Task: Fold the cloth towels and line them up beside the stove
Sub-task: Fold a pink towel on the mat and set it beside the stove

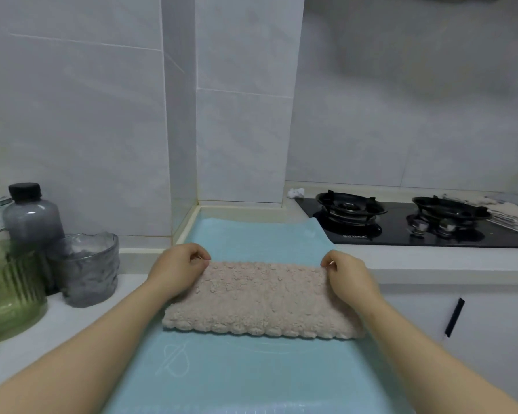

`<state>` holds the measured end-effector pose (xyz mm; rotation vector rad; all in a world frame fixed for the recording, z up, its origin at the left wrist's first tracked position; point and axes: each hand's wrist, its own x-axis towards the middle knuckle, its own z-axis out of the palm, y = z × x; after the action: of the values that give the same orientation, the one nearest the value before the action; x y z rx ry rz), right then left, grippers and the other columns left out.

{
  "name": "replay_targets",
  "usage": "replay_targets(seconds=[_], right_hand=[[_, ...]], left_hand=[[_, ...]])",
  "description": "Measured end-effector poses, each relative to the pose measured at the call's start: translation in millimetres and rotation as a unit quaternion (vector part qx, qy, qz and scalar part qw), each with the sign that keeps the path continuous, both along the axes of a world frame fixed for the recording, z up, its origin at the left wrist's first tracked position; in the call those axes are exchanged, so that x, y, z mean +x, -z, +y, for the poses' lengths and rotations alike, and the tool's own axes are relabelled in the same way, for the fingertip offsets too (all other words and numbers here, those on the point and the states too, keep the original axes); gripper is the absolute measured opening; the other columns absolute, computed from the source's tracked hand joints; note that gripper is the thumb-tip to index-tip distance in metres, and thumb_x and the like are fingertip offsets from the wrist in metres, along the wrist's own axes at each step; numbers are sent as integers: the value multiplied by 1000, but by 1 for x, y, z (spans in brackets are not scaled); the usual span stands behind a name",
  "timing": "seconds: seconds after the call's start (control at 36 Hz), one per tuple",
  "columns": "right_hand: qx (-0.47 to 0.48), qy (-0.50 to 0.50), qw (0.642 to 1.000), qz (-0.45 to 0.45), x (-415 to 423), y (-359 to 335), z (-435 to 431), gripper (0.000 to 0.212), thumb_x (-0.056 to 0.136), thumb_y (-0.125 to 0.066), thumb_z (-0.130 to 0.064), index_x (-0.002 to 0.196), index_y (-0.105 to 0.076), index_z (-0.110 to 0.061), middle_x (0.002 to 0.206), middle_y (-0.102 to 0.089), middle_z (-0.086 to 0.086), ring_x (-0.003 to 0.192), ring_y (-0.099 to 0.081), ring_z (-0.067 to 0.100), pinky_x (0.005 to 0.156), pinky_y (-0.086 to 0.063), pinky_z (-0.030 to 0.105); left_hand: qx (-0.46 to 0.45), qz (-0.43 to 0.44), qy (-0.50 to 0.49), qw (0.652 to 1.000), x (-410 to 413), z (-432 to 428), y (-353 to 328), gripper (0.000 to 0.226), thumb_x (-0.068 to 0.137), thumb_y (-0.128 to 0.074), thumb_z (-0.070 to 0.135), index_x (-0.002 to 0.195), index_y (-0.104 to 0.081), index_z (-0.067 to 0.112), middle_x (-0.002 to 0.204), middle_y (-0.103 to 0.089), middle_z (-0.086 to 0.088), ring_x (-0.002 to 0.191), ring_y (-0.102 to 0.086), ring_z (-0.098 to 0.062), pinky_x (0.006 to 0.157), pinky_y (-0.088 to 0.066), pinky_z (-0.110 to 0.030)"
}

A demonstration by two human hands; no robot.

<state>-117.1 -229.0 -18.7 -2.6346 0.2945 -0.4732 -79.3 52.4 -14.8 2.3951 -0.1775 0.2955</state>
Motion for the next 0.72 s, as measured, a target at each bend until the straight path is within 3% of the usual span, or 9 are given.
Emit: replay_targets(seconds=[0.17,0.36,0.47,0.56,0.72], right_hand=[[-31,39,999,8,9,23,10,36,89,-34,-3,107,-60,-19,109,-63,4,101,-54,25,71,-39,30],[-9,51,999,-15,10,29,9,30,92,-39,-12,113,-59,-18,110,-64,2,105,-52,24,79,-40,31],[51,52,997,-8,8,26,10,24,87,-44,-13,104,-61,-13,101,-65,3,99,-52,22,77,-42,30],[65,58,996,-4,6,28,8,23,84,-44,-10,98,-63,-11,97,-65,6,98,-52,25,79,-44,32],[80,63,992,-76,11,25,6,20,85,-48,-9,92,-66,-13,95,-66,6,93,-56,25,78,-48,35]], left_hand=[[8,2,8,1000,5,4,23,11,88,-58,16,83,-62,25,85,-63,6,83,-55,-13,70,-37,-24],[9,17,-4,1000,9,6,22,14,89,-57,20,99,-67,19,93,-60,7,90,-51,-9,77,-35,-20],[0,36,-42,998,8,5,20,10,85,-58,16,82,-66,21,84,-63,6,81,-55,-11,66,-37,-23],[5,18,-66,998,10,7,20,16,85,-57,14,72,-61,23,77,-62,6,76,-55,-12,62,-38,-24],[8,-46,-91,995,16,10,21,10,91,-51,16,84,-58,18,82,-58,1,80,-50,-19,66,-34,-27]])
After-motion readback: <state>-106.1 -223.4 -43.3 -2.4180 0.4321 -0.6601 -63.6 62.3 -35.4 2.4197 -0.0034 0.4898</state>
